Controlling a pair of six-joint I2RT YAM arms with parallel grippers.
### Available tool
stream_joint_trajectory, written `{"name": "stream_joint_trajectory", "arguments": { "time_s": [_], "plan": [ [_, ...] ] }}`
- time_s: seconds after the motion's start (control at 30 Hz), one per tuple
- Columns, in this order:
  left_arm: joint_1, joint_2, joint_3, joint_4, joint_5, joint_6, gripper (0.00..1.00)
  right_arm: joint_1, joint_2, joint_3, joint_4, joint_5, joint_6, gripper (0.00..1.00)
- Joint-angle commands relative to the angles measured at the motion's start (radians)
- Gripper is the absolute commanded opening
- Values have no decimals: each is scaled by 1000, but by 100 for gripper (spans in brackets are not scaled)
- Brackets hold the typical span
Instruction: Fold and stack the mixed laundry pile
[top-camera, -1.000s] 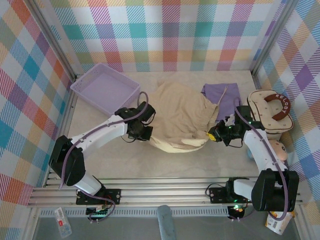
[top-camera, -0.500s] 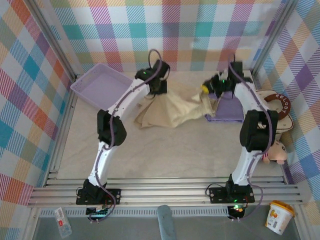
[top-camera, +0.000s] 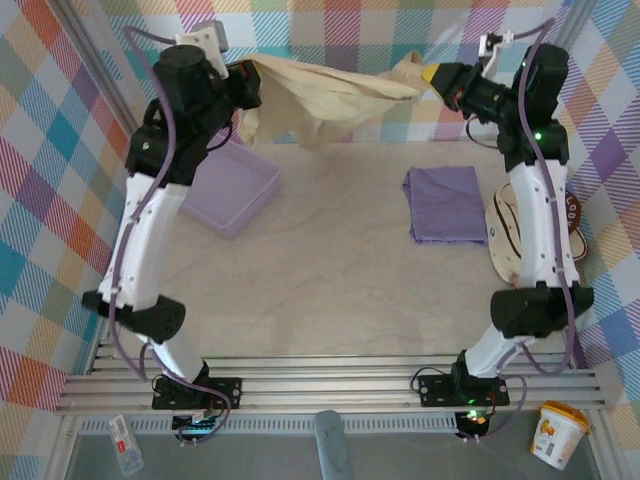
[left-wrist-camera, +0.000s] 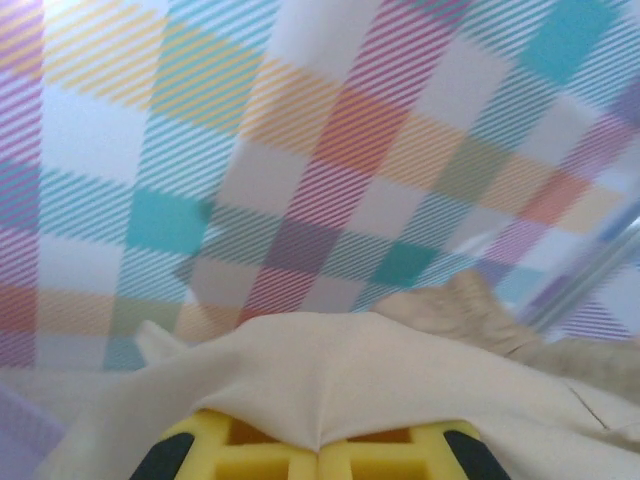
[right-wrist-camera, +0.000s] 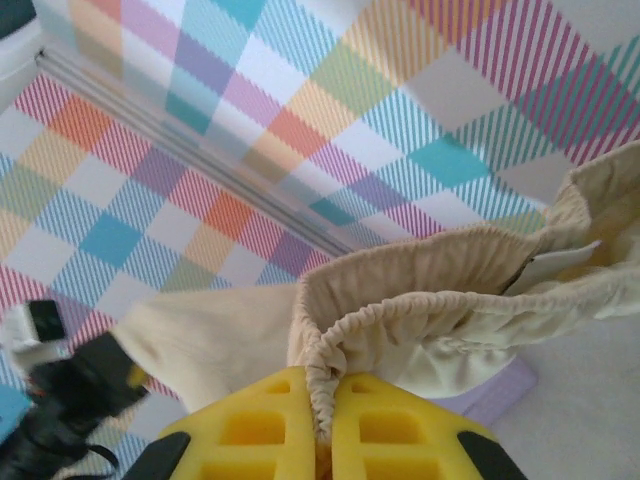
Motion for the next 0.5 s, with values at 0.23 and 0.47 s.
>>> {"name": "stream_joint_trajectory", "arguments": {
  "time_s": [0.23, 0.47],
  "plan": [
    [-161, -191, -991, -65, 93, -159, 0, -11, -176, -917, -197, 194, -214, 10],
    [-293, -437, -1318, -116, 63, -409, 77, -62, -272, -1155, -302, 356, -268, 40]
  ]
}}
